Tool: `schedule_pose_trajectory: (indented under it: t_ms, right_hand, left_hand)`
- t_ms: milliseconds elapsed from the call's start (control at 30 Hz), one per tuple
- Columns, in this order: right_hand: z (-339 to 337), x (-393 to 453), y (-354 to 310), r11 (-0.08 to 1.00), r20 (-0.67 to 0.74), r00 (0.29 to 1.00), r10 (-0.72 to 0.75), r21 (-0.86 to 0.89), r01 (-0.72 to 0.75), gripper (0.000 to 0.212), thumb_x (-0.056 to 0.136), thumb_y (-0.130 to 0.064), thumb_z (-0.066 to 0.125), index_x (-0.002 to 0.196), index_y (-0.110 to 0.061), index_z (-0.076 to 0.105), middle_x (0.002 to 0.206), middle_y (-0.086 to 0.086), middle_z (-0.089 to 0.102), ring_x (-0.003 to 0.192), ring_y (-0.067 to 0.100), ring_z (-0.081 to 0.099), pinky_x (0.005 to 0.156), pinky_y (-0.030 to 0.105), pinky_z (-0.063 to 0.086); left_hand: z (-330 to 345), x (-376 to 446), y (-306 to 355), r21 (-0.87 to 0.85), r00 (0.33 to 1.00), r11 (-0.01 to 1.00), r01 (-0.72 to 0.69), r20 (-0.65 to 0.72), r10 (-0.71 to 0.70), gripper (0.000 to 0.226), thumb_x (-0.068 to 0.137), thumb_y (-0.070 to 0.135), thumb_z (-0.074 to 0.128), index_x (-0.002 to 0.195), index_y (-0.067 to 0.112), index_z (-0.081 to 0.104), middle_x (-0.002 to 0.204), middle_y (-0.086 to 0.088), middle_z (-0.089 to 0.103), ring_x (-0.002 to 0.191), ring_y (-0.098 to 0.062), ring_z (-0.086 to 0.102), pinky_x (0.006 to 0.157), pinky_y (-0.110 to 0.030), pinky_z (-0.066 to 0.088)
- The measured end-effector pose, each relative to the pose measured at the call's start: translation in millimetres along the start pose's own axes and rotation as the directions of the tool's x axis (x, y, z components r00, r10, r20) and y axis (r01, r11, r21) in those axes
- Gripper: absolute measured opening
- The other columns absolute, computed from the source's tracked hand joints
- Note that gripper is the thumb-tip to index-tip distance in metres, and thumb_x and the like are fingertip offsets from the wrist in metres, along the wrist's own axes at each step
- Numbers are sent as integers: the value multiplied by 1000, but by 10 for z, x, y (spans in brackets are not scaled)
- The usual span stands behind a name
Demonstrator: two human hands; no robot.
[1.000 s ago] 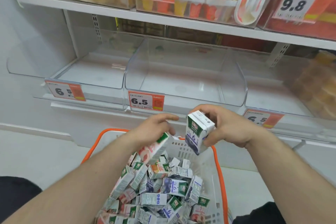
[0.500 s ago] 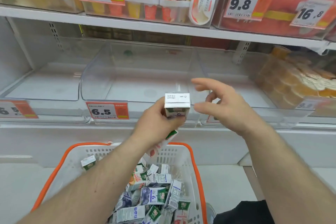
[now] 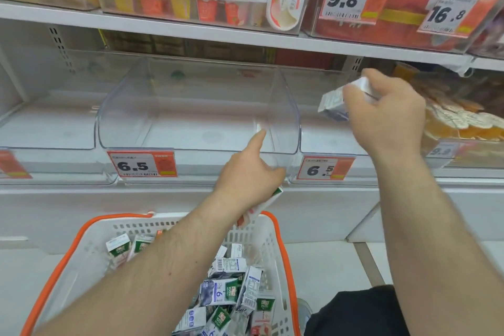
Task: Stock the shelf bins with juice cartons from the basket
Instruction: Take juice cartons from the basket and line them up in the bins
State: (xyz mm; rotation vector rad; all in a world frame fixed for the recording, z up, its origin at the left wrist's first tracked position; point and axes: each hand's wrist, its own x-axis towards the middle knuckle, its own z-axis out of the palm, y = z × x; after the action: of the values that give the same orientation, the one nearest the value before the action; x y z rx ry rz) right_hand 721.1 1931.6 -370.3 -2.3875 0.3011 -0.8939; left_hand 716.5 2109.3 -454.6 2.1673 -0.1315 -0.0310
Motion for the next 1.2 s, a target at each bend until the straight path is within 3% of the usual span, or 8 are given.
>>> schedule_pose_trajectory:
  t_ms: [133, 267, 400, 533, 733, 833, 1000, 1200]
  right_hand:
    - [318, 85, 240, 983, 278, 945, 170, -121, -141, 47, 93, -41, 55, 136, -23, 58, 139, 2, 58, 127, 27, 52, 105, 36, 39]
    - [547, 77, 274, 978, 504, 842, 191, -168, -122, 41, 90, -32, 55, 129, -20, 64, 135, 0, 61, 125, 25, 53, 96, 32, 45]
    - [631, 86, 243, 974, 653, 728, 209, -208, -93, 19, 83, -13, 55, 83, 1, 67, 89, 16, 66, 88, 39, 56, 71, 37, 51]
    - [702, 119, 200, 969, 704, 684, 190, -249, -13, 31, 79, -3, 48, 57, -13, 29, 61, 8, 31, 64, 25, 25, 55, 33, 21]
    - [808, 193, 237, 952, 702, 678, 219, -305, 7, 22, 83, -2, 38, 64, -13, 37, 74, 8, 42, 72, 27, 37, 54, 32, 28]
    - [835, 191, 288, 967, 683, 706, 185, -256, -6, 29, 94, -4, 35, 104, -2, 63, 113, 16, 61, 97, 33, 55, 84, 38, 48]
    - [710, 198, 263, 968, 703, 676, 221, -245, -61, 42, 105, -25, 29, 133, 1, 48, 137, 18, 49, 113, 28, 48, 101, 40, 38]
    - [696, 186, 311, 974, 693, 701, 169, -225, -12, 59, 105, -46, 16, 151, -11, 32, 159, 8, 29, 146, 25, 25, 116, 38, 19]
  left_hand:
    - [114, 4, -87, 56, 995, 998, 36, 91, -41, 81, 82, 28, 56, 151, 42, 17, 84, 7, 71, 86, -13, 63, 81, -34, 54]
    - [130, 55, -167, 51, 997, 998, 28, 69, -32, 74, 82, 27, 57, 146, 47, 27, 97, 17, 64, 88, -13, 62, 80, -29, 51]
    - [123, 83, -191, 21, 996, 1000, 23, 81, -24, 71, 82, 27, 58, 144, 49, 31, 94, 22, 61, 88, -10, 61, 76, -24, 47]
    - [109, 85, -200, 12, 996, 1000, 11, 92, -12, 71, 83, 25, 57, 144, 50, 30, 88, 25, 59, 85, -5, 59, 73, -21, 43]
    - [85, 100, -238, -117, 994, 993, 14, 109, -1, 70, 85, 20, 56, 143, 51, 32, 90, 20, 66, 78, 1, 60, 65, -11, 40]
    - [70, 71, -267, -269, 1000, 963, 6, 21, -1, 61, 90, 22, 59, 141, 48, 37, 84, 14, 67, 87, 6, 58, 68, -5, 35]
    - [34, 14, -246, -496, 994, 867, 49, -64, -92, 34, 92, 26, 59, 124, 35, 51, 88, 1, 65, 70, -12, 61, 68, -26, 45]
    - [-10, -22, -186, -616, 988, 781, 104, -24, -151, 19, 98, 31, 49, 116, 33, 54, 81, 4, 67, 56, -5, 60, 54, -21, 46]
